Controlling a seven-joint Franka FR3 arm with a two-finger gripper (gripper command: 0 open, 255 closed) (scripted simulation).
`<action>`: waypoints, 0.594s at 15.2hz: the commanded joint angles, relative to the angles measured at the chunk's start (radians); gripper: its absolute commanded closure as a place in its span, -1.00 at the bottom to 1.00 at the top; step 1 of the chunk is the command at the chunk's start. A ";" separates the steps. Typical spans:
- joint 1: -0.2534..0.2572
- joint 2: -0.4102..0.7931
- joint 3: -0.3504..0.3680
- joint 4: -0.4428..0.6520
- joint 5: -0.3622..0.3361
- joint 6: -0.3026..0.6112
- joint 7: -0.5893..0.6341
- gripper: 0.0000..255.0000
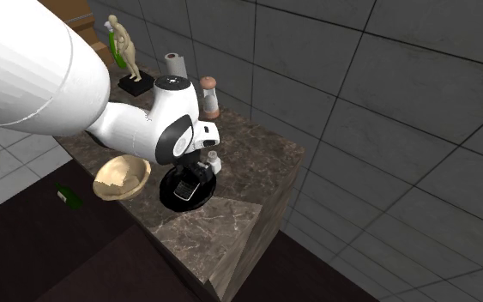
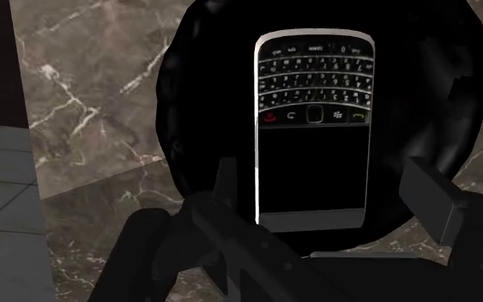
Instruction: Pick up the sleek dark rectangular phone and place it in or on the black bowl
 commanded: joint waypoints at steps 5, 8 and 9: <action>-0.006 -0.032 0.006 0.000 0.012 -0.031 -0.008 -1.00; -0.019 -0.116 0.017 0.009 0.042 -0.122 -0.030 -1.00; -0.018 -0.116 0.017 0.009 0.042 -0.122 -0.030 -1.00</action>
